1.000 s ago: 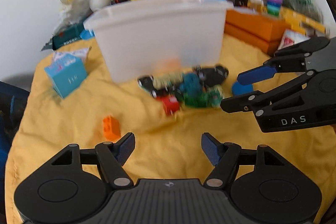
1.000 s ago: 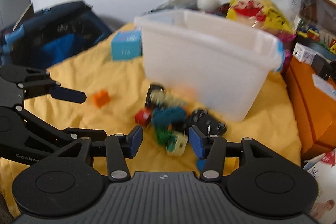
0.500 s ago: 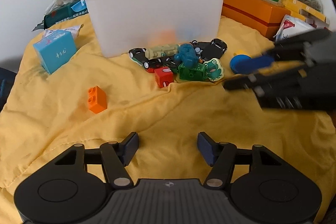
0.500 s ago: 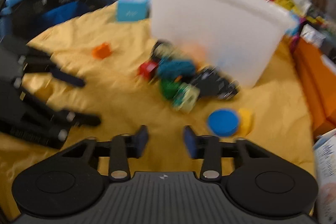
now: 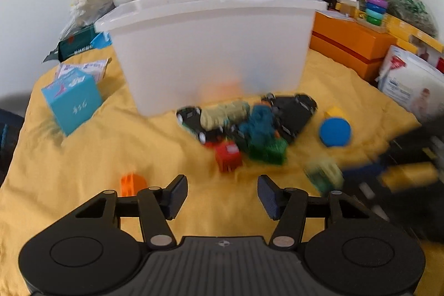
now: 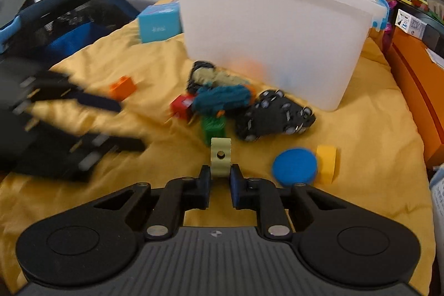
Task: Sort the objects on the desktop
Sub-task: 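Grasp the small red cube with the left tool while the right tool grasps the green frog tile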
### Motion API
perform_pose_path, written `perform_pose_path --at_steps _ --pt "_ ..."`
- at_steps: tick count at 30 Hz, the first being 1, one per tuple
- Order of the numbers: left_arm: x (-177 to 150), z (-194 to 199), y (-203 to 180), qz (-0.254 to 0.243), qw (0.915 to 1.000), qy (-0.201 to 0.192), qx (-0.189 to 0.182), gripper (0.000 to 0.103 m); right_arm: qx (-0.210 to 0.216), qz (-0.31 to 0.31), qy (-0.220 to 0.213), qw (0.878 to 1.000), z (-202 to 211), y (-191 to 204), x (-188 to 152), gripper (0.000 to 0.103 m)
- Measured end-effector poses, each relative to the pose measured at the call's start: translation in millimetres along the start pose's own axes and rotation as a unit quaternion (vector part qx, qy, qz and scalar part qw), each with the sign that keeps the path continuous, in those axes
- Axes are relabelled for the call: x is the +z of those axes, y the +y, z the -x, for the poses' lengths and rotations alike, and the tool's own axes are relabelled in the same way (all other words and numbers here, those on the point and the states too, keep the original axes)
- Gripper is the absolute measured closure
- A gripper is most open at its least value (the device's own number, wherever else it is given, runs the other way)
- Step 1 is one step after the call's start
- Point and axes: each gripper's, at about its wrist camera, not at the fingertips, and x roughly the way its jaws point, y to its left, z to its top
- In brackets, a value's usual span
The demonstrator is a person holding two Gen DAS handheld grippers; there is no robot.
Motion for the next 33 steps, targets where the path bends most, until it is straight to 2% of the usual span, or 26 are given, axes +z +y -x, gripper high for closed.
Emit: perform_pose_path --at_steps 2,4,6,7,10,14,16,21,22,24,26,27,31,33 --pt "6.0 -9.3 -0.2 0.003 0.9999 -0.016 -0.004 0.044 0.009 0.000 -0.001 1.000 8.5 4.2 -6.0 0.086" --pt "11.2 -21.0 -1.1 0.004 1.0000 -0.004 -0.004 0.054 0.017 -0.001 -0.008 1.000 20.4 8.4 -13.5 0.086" --pt "13.3 -29.2 -2.8 -0.001 1.0000 0.004 -0.005 0.071 0.021 -0.009 -0.009 1.000 28.8 10.7 -19.5 0.086" --pt "12.6 -32.7 -3.8 -0.007 0.9999 0.007 -0.005 0.075 0.023 -0.011 -0.008 1.000 29.6 11.4 -20.7 0.086" --pt "8.2 -26.9 -3.5 -0.012 0.9999 0.003 -0.010 0.076 0.024 -0.016 -0.008 1.000 34.5 13.2 -25.6 0.086" --pt "-5.8 7.0 -7.0 -0.031 0.9991 0.008 -0.029 0.076 0.016 -0.014 -0.008 1.000 36.4 12.6 -24.1 0.086" --pt "-17.1 21.7 -6.3 -0.023 0.9988 0.020 -0.040 0.076 0.021 -0.017 -0.008 1.000 37.8 11.8 -22.6 0.086" --pt "-50.0 40.7 -12.0 -0.018 0.9987 0.036 -0.030 0.075 0.096 -0.098 0.028 0.990 29.0 -4.5 -15.8 0.086" --pt "-53.4 40.4 -11.2 -0.013 0.9988 0.039 -0.027 0.075 0.094 -0.101 0.033 0.990 26.4 -5.3 -15.7 0.086" --pt "-57.9 40.6 -9.2 0.000 0.9988 0.042 -0.025 0.075 0.059 -0.084 0.029 0.994 25.4 -4.5 -14.6 0.080" --pt "-57.2 41.6 -9.4 -0.002 0.9990 0.039 -0.021 0.075 0.027 -0.065 0.019 0.997 28.7 -4.0 -13.7 0.062" --pt "-57.1 42.0 -10.1 -0.005 0.9991 0.037 -0.018 0.075 0.015 -0.053 0.013 0.998 30.6 -2.9 -13.1 0.059" --pt "-56.8 39.1 -14.8 -0.010 0.9992 0.036 -0.014 0.075 -0.006 0.006 -0.012 1.000 37.5 6.2 -10.6 0.053" --pt "-56.9 37.2 -16.0 -0.012 0.9993 0.033 -0.011 0.075 -0.020 0.034 -0.011 0.999 31.8 14.8 -9.8 0.052"
